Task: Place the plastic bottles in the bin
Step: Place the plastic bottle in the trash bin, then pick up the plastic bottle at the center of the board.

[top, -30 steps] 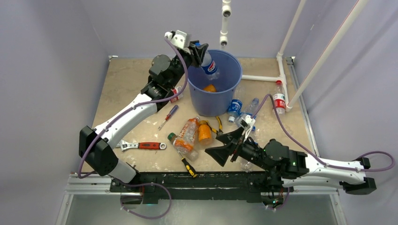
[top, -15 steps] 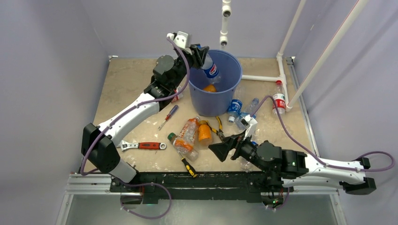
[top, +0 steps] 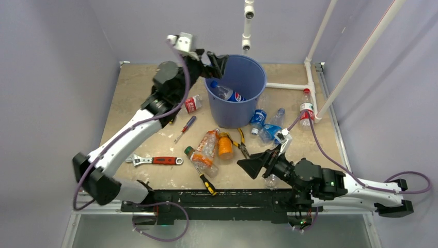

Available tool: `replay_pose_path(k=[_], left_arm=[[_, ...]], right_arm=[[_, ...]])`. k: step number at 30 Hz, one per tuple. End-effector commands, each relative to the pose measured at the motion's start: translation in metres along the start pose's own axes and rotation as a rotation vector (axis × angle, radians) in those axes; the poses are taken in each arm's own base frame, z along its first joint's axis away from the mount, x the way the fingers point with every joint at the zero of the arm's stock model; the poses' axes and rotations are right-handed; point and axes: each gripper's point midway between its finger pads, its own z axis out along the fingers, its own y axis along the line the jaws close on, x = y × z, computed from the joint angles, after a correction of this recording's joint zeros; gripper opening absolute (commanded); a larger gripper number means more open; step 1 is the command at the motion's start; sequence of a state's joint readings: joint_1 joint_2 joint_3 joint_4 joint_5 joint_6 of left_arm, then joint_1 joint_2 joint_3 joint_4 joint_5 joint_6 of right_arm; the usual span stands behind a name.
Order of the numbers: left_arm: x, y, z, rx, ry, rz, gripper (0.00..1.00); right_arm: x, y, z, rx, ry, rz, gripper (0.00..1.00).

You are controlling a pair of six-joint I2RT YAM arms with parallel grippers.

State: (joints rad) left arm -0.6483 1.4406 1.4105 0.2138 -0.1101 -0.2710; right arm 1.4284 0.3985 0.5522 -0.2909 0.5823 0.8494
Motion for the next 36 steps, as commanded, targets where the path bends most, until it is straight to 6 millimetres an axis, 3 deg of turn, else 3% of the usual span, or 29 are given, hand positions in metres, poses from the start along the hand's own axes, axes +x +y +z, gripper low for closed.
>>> replay_pose_path(k=[1,4,7,11,15,19,21,28,32,36], left_arm=[[-0.101,-0.003,-0.066,-0.024,-0.217,-0.032,0.99],[-0.103,0.008,-0.103,-0.067,-0.209,-0.045,0.99],[-0.084,0.026,-0.137,-0.135,-0.162,-0.042,0.99],[-0.021,0.065,-0.175,-0.294,-0.009,-0.013,0.98],[0.028,0.087,-0.200,-0.369,0.080,0.001,0.97],[0.060,0.091,-0.207,-0.362,0.146,0.006,0.96],[0.069,0.093,-0.210,-0.367,0.175,0.019,0.95],[0.075,0.093,-0.214,-0.357,0.191,0.027,0.95],[0.081,0.089,-0.210,-0.335,0.213,0.020,0.94],[0.090,0.086,-0.206,-0.323,0.247,0.010,0.93]], right_arm=[[-0.024,0.009,-0.015,-0.072,-0.076,0.102,0.99],[-0.029,0.013,-0.024,-0.151,-0.113,0.079,0.99],[-0.020,0.022,-0.021,-0.239,-0.118,0.016,0.99],[0.010,0.025,0.006,-0.201,-0.024,-0.100,0.99],[0.052,0.001,0.047,0.007,0.110,-0.219,0.98],[0.075,-0.020,0.072,0.164,0.160,-0.286,0.97],[0.078,-0.022,0.077,0.170,0.154,-0.291,0.96],[0.101,-0.038,0.087,0.195,0.174,-0.318,0.90],[0.099,-0.054,0.097,0.295,0.140,-0.307,0.85],[0.080,-0.088,0.105,0.409,0.093,-0.203,0.83]])
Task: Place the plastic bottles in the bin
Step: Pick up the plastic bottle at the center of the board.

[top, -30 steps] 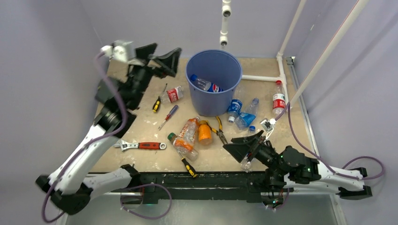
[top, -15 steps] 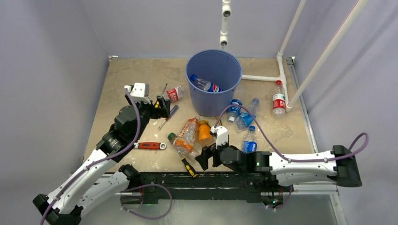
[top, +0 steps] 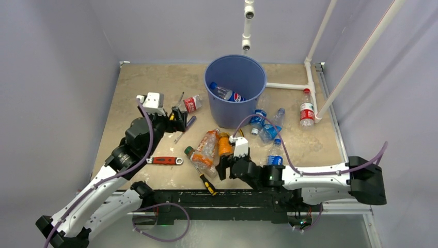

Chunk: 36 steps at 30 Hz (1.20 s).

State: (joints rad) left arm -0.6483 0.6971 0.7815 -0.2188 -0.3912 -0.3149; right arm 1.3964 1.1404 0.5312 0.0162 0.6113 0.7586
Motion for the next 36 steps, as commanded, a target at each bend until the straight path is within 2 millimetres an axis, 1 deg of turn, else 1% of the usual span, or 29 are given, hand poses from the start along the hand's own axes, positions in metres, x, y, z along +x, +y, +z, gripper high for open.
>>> replay_pose_path(k=[1,5,7,10,15,19,22,25,29,34,36], left_arm=[[0.004,-0.008,0.005,0.025,0.028,-0.019,0.92],[0.007,-0.008,0.006,0.023,0.044,-0.018,0.92],[0.009,-0.008,0.007,0.023,0.048,-0.018,0.91],[0.011,-0.008,0.008,0.020,0.055,-0.016,0.91],[0.016,-0.010,0.011,0.027,0.073,-0.012,0.91],[0.016,-0.013,0.011,0.042,0.079,-0.014,0.91],[0.014,-0.013,0.009,0.044,0.072,-0.020,0.91],[0.011,-0.012,0.007,0.042,0.061,-0.024,0.91],[0.010,-0.012,0.005,0.043,0.056,-0.030,0.91],[0.013,-0.013,0.006,0.049,0.064,-0.031,0.91],[0.013,-0.014,0.007,0.049,0.066,-0.031,0.91]], right_arm=[[-0.038,-0.030,0.015,0.097,-0.100,0.190,0.83],[-0.052,-0.045,0.020,0.124,-0.148,0.238,0.87],[-0.055,-0.049,0.026,0.136,-0.157,0.244,0.89],[-0.053,-0.053,0.036,0.147,-0.154,0.254,0.91],[-0.050,-0.060,0.046,0.193,-0.168,0.275,0.89],[-0.052,-0.059,0.051,0.187,-0.177,0.281,0.89],[-0.049,-0.060,0.059,0.194,-0.157,0.273,0.89],[-0.044,-0.063,0.066,0.204,-0.139,0.273,0.87],[-0.036,-0.068,0.072,0.224,-0.121,0.272,0.81],[-0.035,-0.063,0.077,0.202,-0.121,0.277,0.79],[-0.034,-0.062,0.081,0.204,-0.113,0.267,0.76]])
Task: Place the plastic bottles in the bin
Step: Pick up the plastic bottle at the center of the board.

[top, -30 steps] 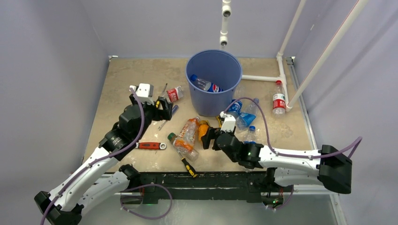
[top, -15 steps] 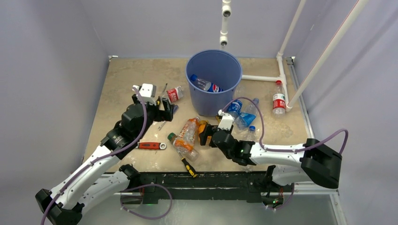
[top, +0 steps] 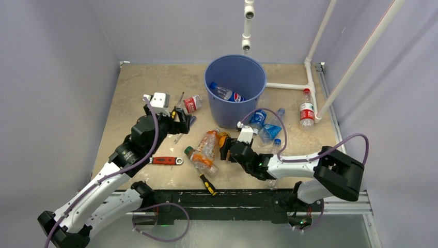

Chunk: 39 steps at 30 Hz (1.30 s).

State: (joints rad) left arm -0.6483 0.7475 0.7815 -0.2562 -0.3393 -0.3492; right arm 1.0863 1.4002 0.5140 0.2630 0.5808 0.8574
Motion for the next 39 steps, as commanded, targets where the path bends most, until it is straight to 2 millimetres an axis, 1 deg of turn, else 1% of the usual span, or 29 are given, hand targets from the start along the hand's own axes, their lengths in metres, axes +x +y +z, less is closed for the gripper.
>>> replay_pose_path(k=[1,4,7,11,14,16,18,20,23,24,26,29,31,35,37,39], left_arm=[[-0.011,-0.006,-0.001,0.025,-0.027,-0.026,0.91],[-0.012,-0.007,-0.002,0.029,-0.030,-0.027,0.90],[-0.013,-0.007,-0.003,0.029,-0.034,-0.029,0.90],[-0.014,-0.007,-0.003,0.032,-0.036,-0.030,0.90],[-0.013,-0.008,-0.003,0.035,-0.032,-0.029,0.90],[-0.012,-0.008,-0.002,0.036,-0.028,-0.028,0.90],[-0.012,-0.009,-0.002,0.037,-0.026,-0.030,0.90],[-0.012,-0.009,-0.002,0.037,-0.029,-0.035,0.90],[-0.020,-0.007,-0.005,0.027,-0.061,-0.047,0.90],[-0.025,-0.005,-0.007,0.021,-0.082,-0.058,0.90],[-0.041,-0.007,-0.014,0.033,-0.141,-0.092,0.90],[-0.069,-0.014,-0.030,0.091,-0.243,-0.138,0.90],[-0.087,-0.021,-0.042,0.146,-0.309,-0.153,0.92],[-0.120,-0.042,-0.070,0.301,-0.445,-0.173,0.98],[-0.127,-0.060,-0.083,0.421,-0.474,-0.178,0.99],[-0.130,-0.086,-0.096,0.577,-0.469,-0.166,0.99]], right_arm=[[-0.012,0.021,0.007,-0.040,-0.029,0.037,0.75],[-0.007,0.021,0.008,-0.040,-0.013,0.030,0.65],[-0.004,0.014,0.006,-0.033,-0.009,0.036,0.56],[-0.001,0.007,-0.008,-0.050,0.011,0.049,0.50],[0.004,0.003,-0.026,-0.092,0.038,0.049,0.47],[0.005,0.007,-0.040,-0.137,0.049,0.031,0.47],[0.003,0.017,-0.058,-0.205,0.047,0.001,0.47],[0.000,0.032,-0.081,-0.299,0.042,-0.045,0.46],[-0.015,0.062,-0.121,-0.487,0.009,-0.102,0.45],[-0.025,0.073,-0.138,-0.560,-0.016,-0.109,0.45],[-0.042,0.089,-0.165,-0.683,-0.059,-0.129,0.45],[-0.073,0.105,-0.196,-0.817,-0.162,-0.130,0.43],[-0.090,0.113,-0.210,-0.877,-0.237,-0.128,0.42],[-0.118,0.121,-0.223,-0.946,-0.410,-0.101,0.39],[-0.131,0.125,-0.230,-0.981,-0.500,-0.080,0.37],[-0.142,0.129,-0.237,-1.008,-0.576,-0.065,0.35]])
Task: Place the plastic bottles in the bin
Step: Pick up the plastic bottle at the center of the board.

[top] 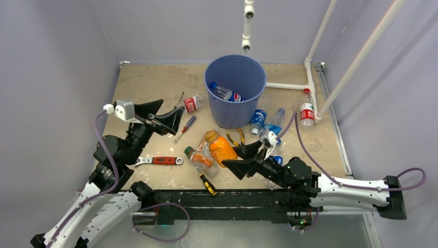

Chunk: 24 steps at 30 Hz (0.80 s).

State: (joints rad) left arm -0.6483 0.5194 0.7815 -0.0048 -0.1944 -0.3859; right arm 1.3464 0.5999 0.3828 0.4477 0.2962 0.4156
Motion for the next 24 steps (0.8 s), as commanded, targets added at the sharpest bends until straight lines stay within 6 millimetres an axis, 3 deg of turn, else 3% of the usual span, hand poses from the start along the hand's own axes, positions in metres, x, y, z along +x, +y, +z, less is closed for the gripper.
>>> replay_pose_path(k=[1,5,11,24], left_arm=[[-0.020,-0.071,-0.004,0.364,-0.032,-0.067,0.99],[-0.016,-0.108,-0.010,0.563,0.031,-0.147,0.99],[-0.010,-0.113,-0.008,0.594,0.045,-0.216,0.99],[0.016,-0.145,-0.013,0.816,0.173,-0.352,0.96]], right_arm=[[-0.053,0.023,0.006,-0.116,-0.262,-0.072,0.34],[-0.063,0.028,0.012,-0.133,-0.324,-0.100,0.33],[-0.068,0.030,0.012,-0.144,-0.372,-0.095,0.32],[-0.068,0.027,0.013,-0.136,-0.397,-0.089,0.32]])
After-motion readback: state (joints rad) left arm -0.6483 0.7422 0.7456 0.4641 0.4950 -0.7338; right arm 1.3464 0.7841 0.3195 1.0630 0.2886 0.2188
